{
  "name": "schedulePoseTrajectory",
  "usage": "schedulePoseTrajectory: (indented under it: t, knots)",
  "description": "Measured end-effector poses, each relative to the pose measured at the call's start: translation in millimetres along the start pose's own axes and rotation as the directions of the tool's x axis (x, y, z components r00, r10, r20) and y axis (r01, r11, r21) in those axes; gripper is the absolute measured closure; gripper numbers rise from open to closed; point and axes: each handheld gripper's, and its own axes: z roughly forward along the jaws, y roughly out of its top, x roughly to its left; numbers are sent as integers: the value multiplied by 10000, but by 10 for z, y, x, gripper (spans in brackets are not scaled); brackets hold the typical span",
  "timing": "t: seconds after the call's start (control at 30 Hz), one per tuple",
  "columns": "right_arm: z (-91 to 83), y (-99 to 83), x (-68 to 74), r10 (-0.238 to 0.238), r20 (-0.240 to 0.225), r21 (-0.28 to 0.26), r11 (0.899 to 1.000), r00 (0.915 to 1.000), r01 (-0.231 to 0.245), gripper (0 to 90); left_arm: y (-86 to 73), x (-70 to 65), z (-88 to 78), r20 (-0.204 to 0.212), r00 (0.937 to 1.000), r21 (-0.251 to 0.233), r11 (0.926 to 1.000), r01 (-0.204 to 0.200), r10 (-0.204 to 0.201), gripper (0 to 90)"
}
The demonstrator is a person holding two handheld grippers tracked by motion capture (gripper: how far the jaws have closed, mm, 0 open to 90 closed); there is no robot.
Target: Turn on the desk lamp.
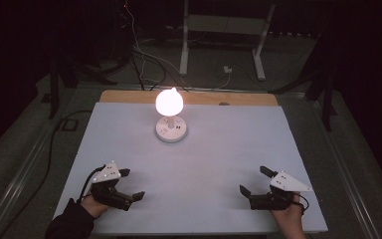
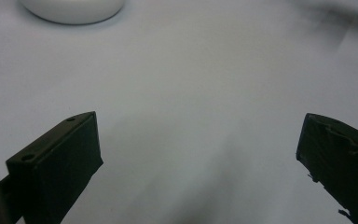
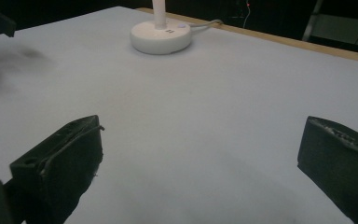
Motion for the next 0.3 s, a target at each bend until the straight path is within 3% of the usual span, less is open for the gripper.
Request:
schedulePoseTrajectory:
  t: [0.3]
  knots:
    - [-4,3,-1,-62,19,3,10000,10000,62,0,-11,29,16,-107,9999,30,10000,21,-20,4]
